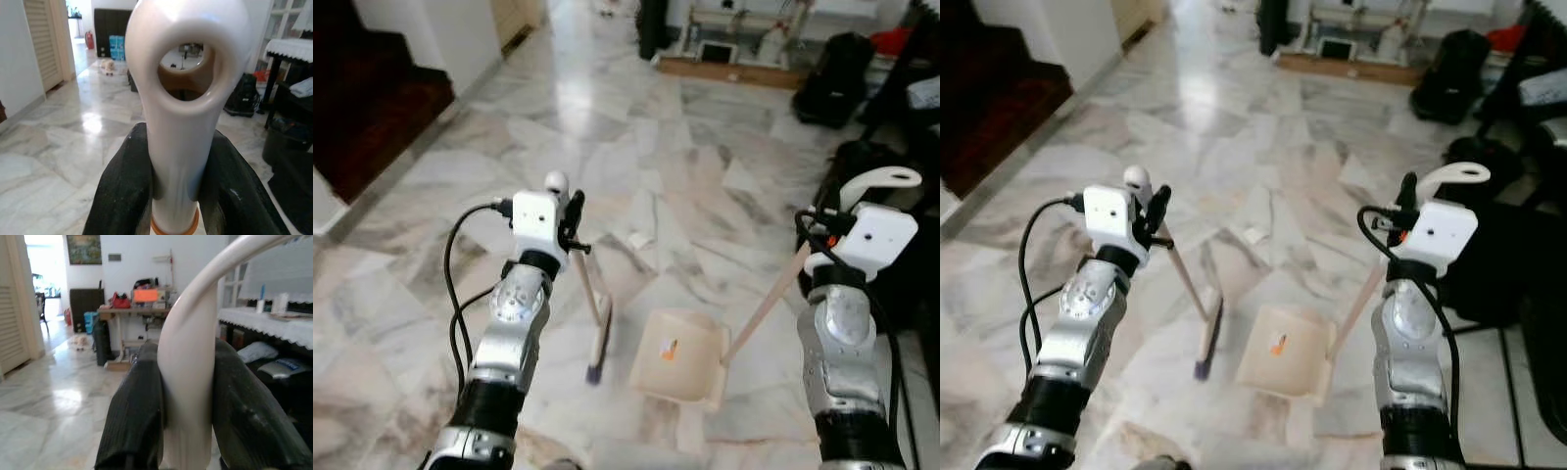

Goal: Sweep floor

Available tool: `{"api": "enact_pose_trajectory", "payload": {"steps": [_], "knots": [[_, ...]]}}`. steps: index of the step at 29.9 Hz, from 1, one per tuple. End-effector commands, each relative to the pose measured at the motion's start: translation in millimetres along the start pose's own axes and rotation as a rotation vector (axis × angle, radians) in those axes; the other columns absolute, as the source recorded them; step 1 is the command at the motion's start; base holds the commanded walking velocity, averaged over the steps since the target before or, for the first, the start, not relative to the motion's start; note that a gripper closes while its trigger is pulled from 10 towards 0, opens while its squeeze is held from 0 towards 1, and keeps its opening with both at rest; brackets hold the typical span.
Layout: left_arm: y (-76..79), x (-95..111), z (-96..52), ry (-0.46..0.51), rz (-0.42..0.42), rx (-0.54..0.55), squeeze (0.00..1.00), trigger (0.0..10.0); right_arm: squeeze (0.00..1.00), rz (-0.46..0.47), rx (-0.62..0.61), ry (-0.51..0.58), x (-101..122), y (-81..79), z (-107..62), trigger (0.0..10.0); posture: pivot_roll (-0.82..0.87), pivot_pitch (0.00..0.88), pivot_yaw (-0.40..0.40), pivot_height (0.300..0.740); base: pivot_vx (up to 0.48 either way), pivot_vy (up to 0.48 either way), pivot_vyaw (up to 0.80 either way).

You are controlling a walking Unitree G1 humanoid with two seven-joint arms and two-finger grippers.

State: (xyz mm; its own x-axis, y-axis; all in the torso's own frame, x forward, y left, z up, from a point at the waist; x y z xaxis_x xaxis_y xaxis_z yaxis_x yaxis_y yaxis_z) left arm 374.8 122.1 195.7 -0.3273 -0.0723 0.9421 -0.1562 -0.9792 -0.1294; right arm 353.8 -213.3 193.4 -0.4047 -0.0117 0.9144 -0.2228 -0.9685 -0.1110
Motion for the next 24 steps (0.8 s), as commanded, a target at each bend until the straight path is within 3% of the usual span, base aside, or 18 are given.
{"api": "enact_pose_trajectory", "payload": {"steps": [1,7,12,24], "knots": [[-0.6,15.2,4.2,0.058,0.025,0.002,0.0,10.0,0.0,0.026,-0.006,0.056,13.5,1.3,4.0,10.0,0.08,0.118,-0.039,0.74,0.352,0.0,0.0],[-0.6,15.0,3.8,0.058,0.024,0.004,0.0,10.0,0.0,-0.011,0.015,0.075,17.5,0.6,4.3,10.0,0.09,0.113,-0.041,0.74,0.352,0.0,0.0],[-1.2,15.1,3.7,0.059,0.022,0.005,0.0,10.0,0.0,0.005,0.017,0.072,18.0,-2.0,4.8,10.0,0.09,0.113,-0.042,0.74,0.351,0.0,0.65],[-2.9,15.8,4.3,0.06,0.027,0.01,0.0,10.0,0.0,-0.002,0.014,0.077,18.5,0.7,5.2,10.0,0.09,0.124,-0.043,0.74,0.35,0.0,0.0]]}}
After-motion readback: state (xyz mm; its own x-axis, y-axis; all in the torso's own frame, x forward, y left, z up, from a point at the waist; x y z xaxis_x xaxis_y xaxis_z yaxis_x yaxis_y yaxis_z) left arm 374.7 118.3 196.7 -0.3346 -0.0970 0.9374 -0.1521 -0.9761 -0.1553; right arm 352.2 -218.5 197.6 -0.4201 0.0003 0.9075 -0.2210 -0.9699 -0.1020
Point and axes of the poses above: a point about 5 cm out from each wrist's last joint towards the gripper, its own z axis pointing out of the wrist towards the gripper, its own x axis along the axis of the wrist's last joint, y = z × x, the point moved 4 cm from there along z, pointing out of the wrist towards the gripper, and after that the axes turned 5 degrees about z, right-handed, at the moved point
